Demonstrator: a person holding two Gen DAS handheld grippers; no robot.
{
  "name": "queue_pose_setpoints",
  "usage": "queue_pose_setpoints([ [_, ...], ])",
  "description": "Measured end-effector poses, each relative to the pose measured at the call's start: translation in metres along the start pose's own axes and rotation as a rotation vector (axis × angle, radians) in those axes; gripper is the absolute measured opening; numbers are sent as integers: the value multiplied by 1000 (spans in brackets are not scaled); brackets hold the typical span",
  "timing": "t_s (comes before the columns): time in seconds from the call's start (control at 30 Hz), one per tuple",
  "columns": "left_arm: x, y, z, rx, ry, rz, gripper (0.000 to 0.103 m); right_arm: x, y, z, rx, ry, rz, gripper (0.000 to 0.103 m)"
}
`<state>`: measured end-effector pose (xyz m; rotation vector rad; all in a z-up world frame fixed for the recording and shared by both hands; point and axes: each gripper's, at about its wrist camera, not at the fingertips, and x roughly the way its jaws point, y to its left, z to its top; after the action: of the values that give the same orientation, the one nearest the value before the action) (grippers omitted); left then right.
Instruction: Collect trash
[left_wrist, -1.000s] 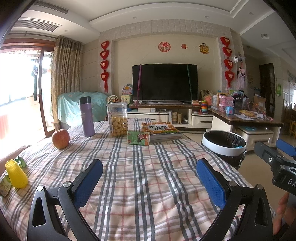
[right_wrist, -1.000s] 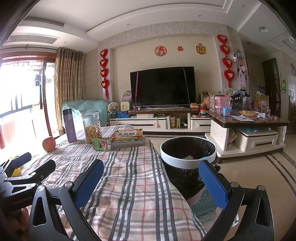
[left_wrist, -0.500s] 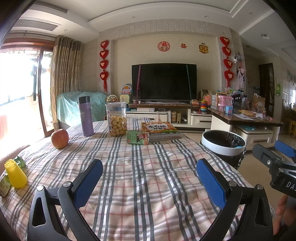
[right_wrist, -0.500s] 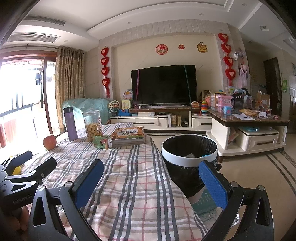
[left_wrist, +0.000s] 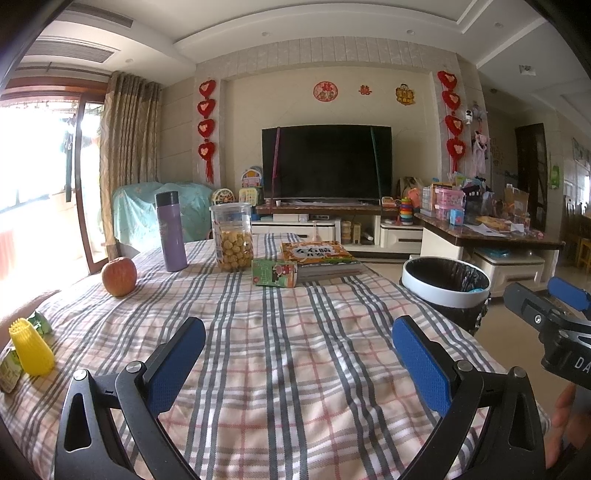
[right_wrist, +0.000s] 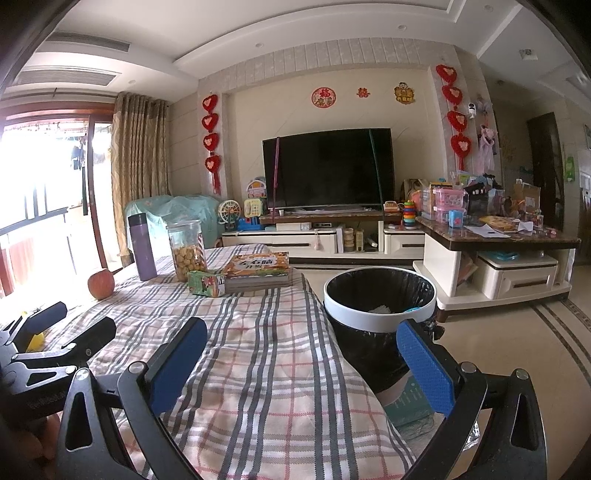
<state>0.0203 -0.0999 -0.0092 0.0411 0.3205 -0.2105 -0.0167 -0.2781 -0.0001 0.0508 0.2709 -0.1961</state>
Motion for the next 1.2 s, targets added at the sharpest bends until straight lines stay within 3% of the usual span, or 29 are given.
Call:
queue_pose_setpoints([
  [1.2,8,4,0,5,20,-14,102,-3,6,0,16,21,13,103],
])
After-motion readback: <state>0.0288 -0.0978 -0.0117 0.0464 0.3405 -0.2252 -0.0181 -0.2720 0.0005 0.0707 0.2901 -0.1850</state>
